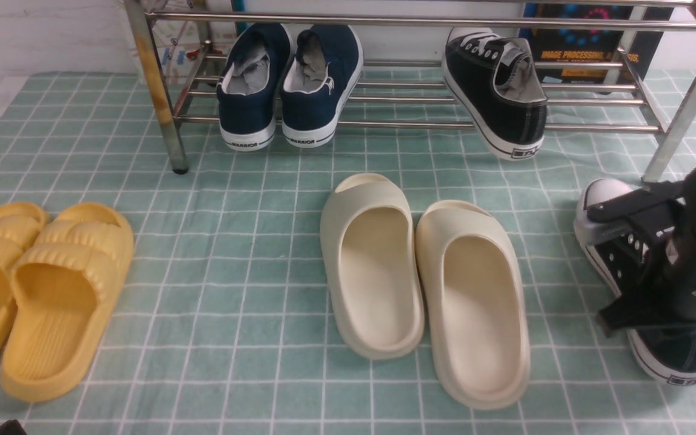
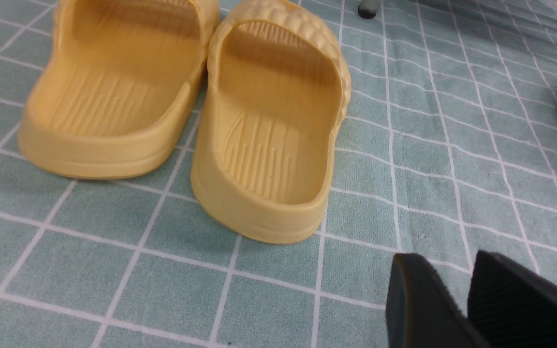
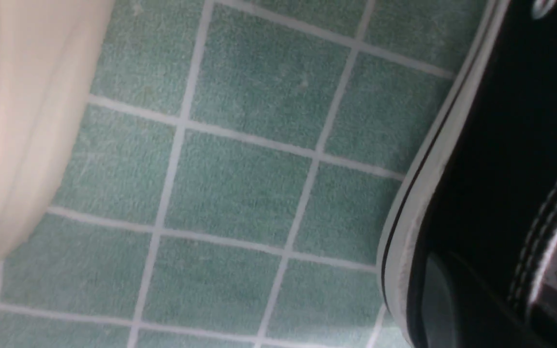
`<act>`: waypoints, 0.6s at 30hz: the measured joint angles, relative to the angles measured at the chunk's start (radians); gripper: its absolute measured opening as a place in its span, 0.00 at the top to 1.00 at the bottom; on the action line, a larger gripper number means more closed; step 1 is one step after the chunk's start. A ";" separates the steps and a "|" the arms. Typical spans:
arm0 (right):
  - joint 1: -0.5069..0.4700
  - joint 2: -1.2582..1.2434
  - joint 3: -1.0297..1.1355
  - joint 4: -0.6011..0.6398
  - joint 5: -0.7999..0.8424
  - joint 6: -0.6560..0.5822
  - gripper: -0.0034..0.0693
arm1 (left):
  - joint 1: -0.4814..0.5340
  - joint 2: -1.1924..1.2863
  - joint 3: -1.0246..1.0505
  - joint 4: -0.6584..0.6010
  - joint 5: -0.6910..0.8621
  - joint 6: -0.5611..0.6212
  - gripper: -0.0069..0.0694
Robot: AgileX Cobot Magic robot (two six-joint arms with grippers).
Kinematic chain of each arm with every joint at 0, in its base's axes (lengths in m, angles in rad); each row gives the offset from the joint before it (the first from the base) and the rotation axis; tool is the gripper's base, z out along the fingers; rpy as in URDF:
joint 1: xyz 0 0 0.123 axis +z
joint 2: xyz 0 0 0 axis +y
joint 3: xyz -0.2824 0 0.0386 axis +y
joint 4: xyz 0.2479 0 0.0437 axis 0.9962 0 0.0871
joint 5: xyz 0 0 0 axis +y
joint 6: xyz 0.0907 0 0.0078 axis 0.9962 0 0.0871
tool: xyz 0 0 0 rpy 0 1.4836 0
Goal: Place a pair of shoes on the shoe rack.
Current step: Use the right arm to grab the shoe closest to it, then use the right arm to put a shoe into the shoe rack
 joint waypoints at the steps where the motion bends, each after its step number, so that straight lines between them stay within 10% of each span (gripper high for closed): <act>1: 0.000 -0.006 0.000 0.000 0.002 -0.001 0.92 | 0.000 0.000 0.000 0.000 0.000 0.000 0.67; 18: -0.087 0.096 -0.423 0.000 0.102 -0.182 0.92 | 0.000 0.000 0.000 0.000 0.000 0.000 0.65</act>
